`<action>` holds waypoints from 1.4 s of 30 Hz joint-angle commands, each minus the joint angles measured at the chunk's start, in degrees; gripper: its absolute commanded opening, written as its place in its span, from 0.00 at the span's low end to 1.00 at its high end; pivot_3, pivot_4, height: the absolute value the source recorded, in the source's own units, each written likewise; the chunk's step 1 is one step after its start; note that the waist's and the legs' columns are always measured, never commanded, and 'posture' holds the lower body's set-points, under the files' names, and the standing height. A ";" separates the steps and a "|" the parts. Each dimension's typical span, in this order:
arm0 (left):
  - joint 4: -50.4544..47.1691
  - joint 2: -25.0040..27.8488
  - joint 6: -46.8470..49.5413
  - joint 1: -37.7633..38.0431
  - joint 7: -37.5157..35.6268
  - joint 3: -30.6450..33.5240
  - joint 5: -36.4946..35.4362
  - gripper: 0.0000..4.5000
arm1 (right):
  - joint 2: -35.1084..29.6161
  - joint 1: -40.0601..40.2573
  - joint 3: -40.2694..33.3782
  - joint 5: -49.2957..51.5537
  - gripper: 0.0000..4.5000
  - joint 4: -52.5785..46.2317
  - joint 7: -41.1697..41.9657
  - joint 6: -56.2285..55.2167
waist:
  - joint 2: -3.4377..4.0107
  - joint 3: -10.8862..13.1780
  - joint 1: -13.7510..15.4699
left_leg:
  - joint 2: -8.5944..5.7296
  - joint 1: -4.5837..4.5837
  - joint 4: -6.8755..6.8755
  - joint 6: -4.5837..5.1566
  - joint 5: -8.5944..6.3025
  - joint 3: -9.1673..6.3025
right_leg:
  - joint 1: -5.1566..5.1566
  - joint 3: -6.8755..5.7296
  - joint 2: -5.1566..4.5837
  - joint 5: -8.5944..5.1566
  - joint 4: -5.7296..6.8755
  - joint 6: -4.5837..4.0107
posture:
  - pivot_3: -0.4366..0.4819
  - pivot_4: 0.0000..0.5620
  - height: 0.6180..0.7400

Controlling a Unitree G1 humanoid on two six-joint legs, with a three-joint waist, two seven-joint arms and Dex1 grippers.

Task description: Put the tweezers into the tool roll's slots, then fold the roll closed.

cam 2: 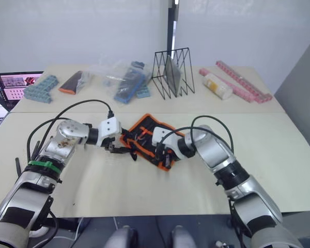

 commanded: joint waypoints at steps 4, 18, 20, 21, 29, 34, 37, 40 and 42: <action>-3.20 0.56 -0.96 0.60 -3.85 1.08 -0.70 0.22 | 0.16 -0.05 -0.74 0.09 0.00 -1.87 -1.70 -0.07 | 0.00 0.00 -0.01 | 0.00 0.00 0.00 0.00 0.00 -0.02 | 0.00 -0.01 0.00 0.00 0.00 0.00 | 0.48 0.27 0.55; -4.89 5.98 -15.48 5.80 -1.29 -3.62 10.41 0.01 | 0.37 5.83 0.28 3.52 0.00 -11.77 -2.33 8.23 | 0.00 0.00 0.02 | -0.01 0.00 0.03 0.00 0.00 -0.12 | 0.04 -0.02 0.00 0.00 0.01 0.00 | 0.48 0.27 0.55; -5.02 5.74 -16.14 6.22 -0.92 -3.91 10.54 0.01 | 0.90 7.23 0.84 3.59 0.00 -12.26 -3.27 9.31 | 0.00 -0.01 0.03 | -0.01 0.03 0.03 0.00 0.00 -0.15 | 0.08 -0.03 0.00 0.00 0.01 0.00 | 0.48 0.27 0.55; -5.35 5.41 -15.99 6.48 -0.83 -3.91 10.24 0.01 | 1.16 7.84 1.18 3.40 0.00 -11.91 -3.87 9.48 | 0.00 -0.01 0.03 | -0.02 0.04 0.03 0.00 0.00 -0.15 | 0.09 -0.03 0.00 0.00 0.02 0.00 | 0.48 0.27 0.55; -5.39 5.26 -19.11 7.55 0.54 -5.96 13.36 0.01 | 1.65 10.82 0.93 5.09 0.00 -10.56 -5.63 12.15 | -0.01 -0.11 0.10 | -0.04 0.29 0.02 0.01 0.00 -0.14 | 0.32 -0.03 0.00 -0.01 0.01 0.01 | 0.48 0.27 0.55; -3.71 5.76 -21.34 6.56 2.11 -6.70 15.81 0.00 | 0.93 10.90 -4.76 14.45 0.35 -14.94 -1.79 16.66 | -0.01 -0.11 0.19 | -0.04 0.28 0.03 0.01 0.00 -0.15 | 0.32 -0.03 0.00 -0.01 0.01 0.01 | 0.48 0.27 0.55; -1.94 6.00 -23.08 5.71 3.51 -7.14 17.42 0.00 | 0.37 10.69 -9.21 19.74 0.60 -16.54 -1.21 19.83 | -0.01 -0.11 0.12 | -0.04 0.29 0.04 0.01 0.00 -0.17 | 0.34 -0.03 0.00 0.00 0.01 0.01 | 0.48 0.27 0.55; -1.42 5.64 -23.87 5.52 3.97 -7.16 17.36 0.00 | 2.42 8.63 -15.82 25.27 0.81 -14.37 -3.15 23.00 | -0.01 -0.11 0.10 | -0.01 0.33 0.04 0.09 0.07 -0.16 | 0.36 -0.02 0.04 -0.01 0.01 0.02 | 0.48 0.27 0.55; -1.57 5.43 -24.34 5.60 4.17 -7.50 17.51 0.00 | 4.27 7.72 -18.97 27.63 0.88 -12.50 -5.18 24.35 | -0.01 -0.11 0.10 | 0.01 0.38 0.04 0.14 0.13 -0.16 | 0.39 -0.02 0.07 -0.01 0.02 0.02 | 0.48 0.27 0.55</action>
